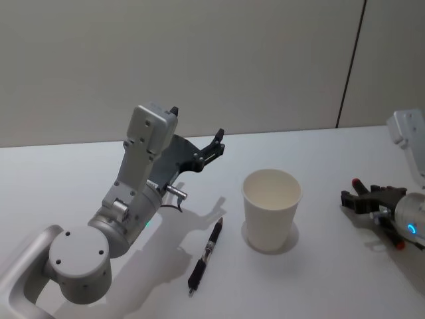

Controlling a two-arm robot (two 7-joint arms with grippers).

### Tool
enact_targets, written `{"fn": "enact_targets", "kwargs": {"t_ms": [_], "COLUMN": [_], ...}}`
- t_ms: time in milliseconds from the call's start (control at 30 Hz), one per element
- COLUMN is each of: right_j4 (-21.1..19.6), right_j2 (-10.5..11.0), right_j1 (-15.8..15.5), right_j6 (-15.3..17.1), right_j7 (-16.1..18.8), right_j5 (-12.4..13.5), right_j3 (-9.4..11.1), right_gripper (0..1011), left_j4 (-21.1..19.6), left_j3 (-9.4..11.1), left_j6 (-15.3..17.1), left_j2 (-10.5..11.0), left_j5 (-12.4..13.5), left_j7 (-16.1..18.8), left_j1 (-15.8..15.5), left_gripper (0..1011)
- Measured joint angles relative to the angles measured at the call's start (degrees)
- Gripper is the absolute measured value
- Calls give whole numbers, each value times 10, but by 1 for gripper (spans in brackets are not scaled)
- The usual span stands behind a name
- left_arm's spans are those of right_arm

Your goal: Place the pen into the pen holder.

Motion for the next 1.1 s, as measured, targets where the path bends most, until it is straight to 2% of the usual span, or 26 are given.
{"fn": "enact_targets", "kwargs": {"t_ms": [1100], "right_j4": [1], "right_j2": [0], "right_j1": [0], "right_j6": [0], "right_j7": [0], "right_j5": [0], "right_j3": [0], "right_gripper": [441], "left_j4": [0], "left_j3": [0], "left_j6": [0], "left_j2": [0], "left_j5": [0], "left_j7": [0], "left_j1": [0], "left_gripper": [1001]}}
